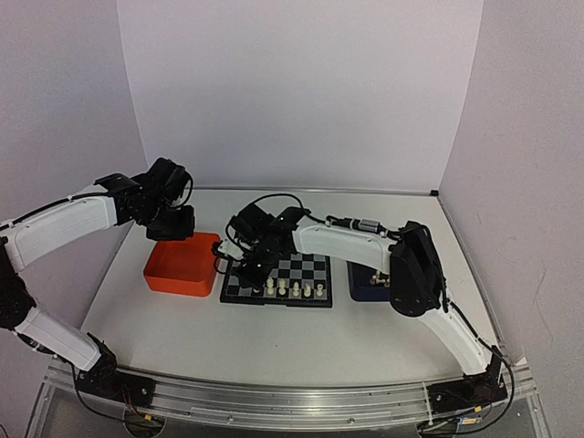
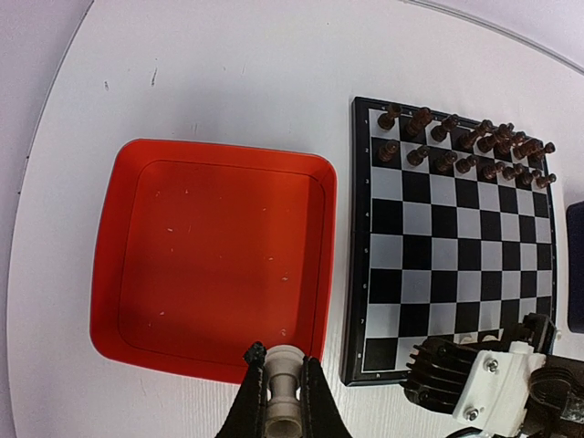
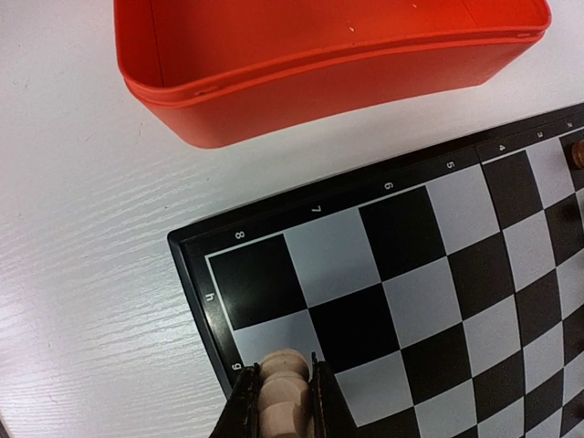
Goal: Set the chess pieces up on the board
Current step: Place the chess piece on the chessboard.
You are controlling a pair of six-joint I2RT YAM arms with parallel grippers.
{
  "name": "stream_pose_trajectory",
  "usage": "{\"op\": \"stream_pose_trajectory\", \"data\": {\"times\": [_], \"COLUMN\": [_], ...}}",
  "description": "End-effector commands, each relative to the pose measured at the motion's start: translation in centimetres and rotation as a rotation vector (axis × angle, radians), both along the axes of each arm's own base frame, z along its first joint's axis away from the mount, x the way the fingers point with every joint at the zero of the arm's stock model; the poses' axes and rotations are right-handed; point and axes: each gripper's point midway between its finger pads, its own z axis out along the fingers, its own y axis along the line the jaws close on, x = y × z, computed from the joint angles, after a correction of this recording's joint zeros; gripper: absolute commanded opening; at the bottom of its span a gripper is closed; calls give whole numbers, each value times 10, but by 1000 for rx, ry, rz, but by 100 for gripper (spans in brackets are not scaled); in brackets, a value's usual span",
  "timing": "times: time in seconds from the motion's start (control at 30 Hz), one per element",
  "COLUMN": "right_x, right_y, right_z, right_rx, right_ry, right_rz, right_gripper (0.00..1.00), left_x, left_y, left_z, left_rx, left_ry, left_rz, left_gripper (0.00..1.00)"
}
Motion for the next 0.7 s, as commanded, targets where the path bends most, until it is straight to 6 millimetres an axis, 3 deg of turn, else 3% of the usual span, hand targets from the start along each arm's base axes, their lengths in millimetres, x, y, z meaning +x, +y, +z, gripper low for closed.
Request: {"op": "stream_pose_trajectory", "data": {"times": [0.0, 0.67], "right_x": [-1, 0], "right_y": [5, 6], "right_z": [-6, -12], "right_rx": [0, -13], "right_ry": [4, -9], "right_rz": [30, 59], "right_gripper": [9, 15], "left_x": [4, 4], "left_y": [0, 0], "left_z": [9, 9], "left_rx": [-21, -17], "left_ry": [-32, -34], "left_rz": [-2, -7], "left_gripper": [0, 0]}}
